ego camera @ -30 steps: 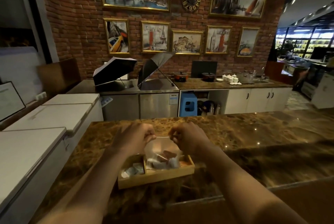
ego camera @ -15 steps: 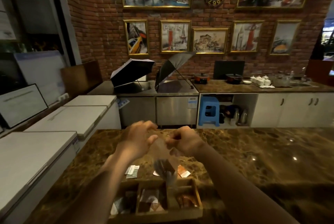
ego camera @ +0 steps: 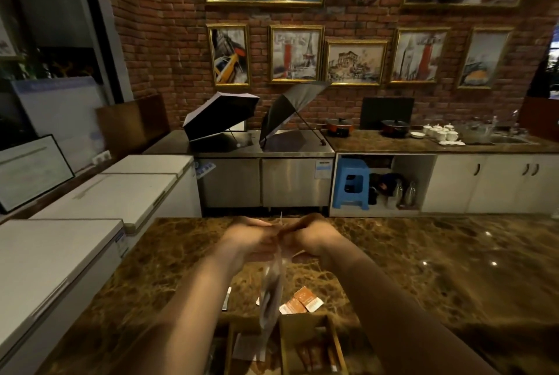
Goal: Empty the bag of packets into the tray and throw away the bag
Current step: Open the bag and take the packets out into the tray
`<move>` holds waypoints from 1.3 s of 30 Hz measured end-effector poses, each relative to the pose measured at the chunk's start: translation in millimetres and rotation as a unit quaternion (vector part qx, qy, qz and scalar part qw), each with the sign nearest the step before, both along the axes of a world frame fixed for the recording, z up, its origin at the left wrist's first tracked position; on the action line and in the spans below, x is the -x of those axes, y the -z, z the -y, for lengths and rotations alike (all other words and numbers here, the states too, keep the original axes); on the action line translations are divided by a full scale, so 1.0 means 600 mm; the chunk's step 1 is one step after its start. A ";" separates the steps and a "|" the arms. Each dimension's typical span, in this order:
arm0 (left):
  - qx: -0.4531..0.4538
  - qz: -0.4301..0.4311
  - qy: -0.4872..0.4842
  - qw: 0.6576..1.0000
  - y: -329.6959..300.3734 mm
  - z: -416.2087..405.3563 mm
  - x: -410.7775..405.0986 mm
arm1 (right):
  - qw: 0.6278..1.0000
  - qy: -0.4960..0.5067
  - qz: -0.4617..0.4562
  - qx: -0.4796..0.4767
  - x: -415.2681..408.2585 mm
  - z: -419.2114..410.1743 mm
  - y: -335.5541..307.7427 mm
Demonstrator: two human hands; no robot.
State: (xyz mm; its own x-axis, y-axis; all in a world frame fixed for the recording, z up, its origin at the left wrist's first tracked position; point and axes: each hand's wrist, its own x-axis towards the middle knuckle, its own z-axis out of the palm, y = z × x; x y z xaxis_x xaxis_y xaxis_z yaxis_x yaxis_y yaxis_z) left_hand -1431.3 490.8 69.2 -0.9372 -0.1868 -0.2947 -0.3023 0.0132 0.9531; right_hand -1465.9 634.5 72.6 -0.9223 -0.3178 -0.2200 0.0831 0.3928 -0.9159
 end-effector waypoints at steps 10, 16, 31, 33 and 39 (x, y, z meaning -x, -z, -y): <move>-0.048 -0.011 0.007 0.999 -0.010 0.026 0.002 | 0.986 0.029 0.135 0.092 0.008 0.013 -0.004; -0.039 -0.040 0.003 0.998 -0.006 0.027 0.007 | 0.976 0.044 0.160 0.138 0.007 0.015 -0.007; 0.021 -0.047 0.010 0.999 -0.008 0.015 0.006 | 0.990 0.037 0.102 0.089 0.008 0.024 -0.008; 0.019 -0.044 0.014 0.999 -0.007 0.013 0.006 | 0.986 0.047 0.126 0.102 0.009 0.019 -0.010; 0.026 -0.039 0.034 0.998 0.003 0.019 0.012 | 0.983 0.054 0.139 0.107 0.010 0.014 -0.013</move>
